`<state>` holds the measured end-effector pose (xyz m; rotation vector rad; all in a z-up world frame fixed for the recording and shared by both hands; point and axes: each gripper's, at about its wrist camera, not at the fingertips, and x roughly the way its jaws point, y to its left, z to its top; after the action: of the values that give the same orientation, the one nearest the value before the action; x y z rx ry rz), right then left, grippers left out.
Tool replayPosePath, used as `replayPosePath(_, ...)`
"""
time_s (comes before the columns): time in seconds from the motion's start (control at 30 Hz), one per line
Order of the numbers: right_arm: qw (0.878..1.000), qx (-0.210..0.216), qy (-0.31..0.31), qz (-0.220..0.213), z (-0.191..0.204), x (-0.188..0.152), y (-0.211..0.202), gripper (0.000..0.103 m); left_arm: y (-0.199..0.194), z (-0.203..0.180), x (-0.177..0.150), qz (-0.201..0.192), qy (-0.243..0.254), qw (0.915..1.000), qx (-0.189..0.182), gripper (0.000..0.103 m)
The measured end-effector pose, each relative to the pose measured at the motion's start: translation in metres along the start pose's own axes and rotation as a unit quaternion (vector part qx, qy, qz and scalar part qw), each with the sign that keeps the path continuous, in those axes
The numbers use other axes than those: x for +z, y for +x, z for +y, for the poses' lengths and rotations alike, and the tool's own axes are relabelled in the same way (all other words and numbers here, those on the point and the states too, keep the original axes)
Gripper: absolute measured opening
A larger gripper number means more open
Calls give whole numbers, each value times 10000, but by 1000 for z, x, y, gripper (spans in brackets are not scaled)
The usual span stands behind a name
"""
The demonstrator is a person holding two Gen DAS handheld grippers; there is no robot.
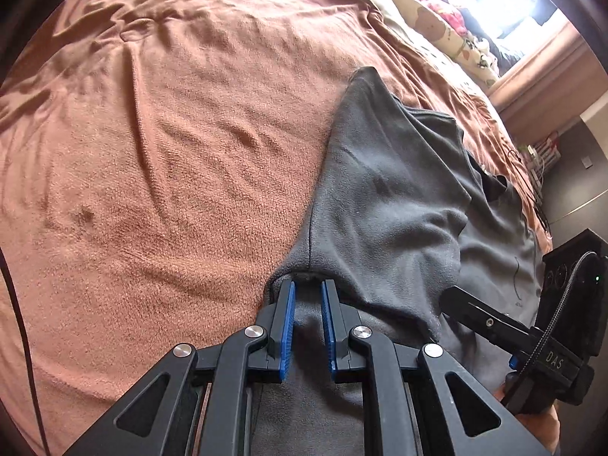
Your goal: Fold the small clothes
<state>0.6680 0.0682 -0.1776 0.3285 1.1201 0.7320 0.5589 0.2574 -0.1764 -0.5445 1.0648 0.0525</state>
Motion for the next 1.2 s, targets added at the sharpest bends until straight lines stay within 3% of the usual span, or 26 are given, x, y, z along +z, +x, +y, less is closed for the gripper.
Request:
replayPosePath(0.13, 9991, -399, -167, -50, 12, -1, 6, 42, 8, -2, 1, 59, 93, 9999, 91, 15)
replayPosePath(0.2, 9982, -553, -221, -32, 14, -2, 5, 16, 10, -2, 0, 72, 101, 9999, 105, 15)
replayPosePath(0.27, 9984, -503, -231, 58, 17, -3, 7, 3, 11, -1, 0, 82, 90, 9999, 106, 15)
replayPosePath(0.4, 9976, -570, -391, 1, 24, -4, -3, 1, 10, 1, -1, 92, 120, 9998, 106, 15)
replayPosePath(0.53, 9976, -594, -235, 261, 14, -8, -3, 1, 6, 3, -2, 136, 172, 9997, 89, 15)
replayPosePath(0.73, 9984, -530, -209, 58, 12, -3, -29, 3, -17, 3, 0, 29, 307, 9994, 137, 15)
replayPosePath(0.77, 9984, -506, -240, -7, 14, -1, -33, 7, -21, 2, 2, -10, 313, 9995, 103, 15)
replayPosePath(0.87, 9987, -348, -333, -188, 18, -1, -43, 35, -28, -1, 8, -128, 291, 9995, 57, 15)
replayPosePath(1.1, 9972, -391, -167, -618, -18, -7, -79, 41, -16, -28, 14, -78, 497, 9987, -50, 16)
replayPosePath(1.13, 9969, -404, -86, -671, -27, -8, -86, 45, -14, -32, 14, -71, 526, 9986, -74, 18)
replayPosePath(1.17, 9961, -457, 2, -751, -37, -9, -96, 57, -12, -36, 14, -70, 550, 9984, -79, 30)
replayPosePath(1.2, 9949, -534, 82, -854, -47, -10, -107, 67, -11, -41, 15, -89, 572, 9983, -84, 50)
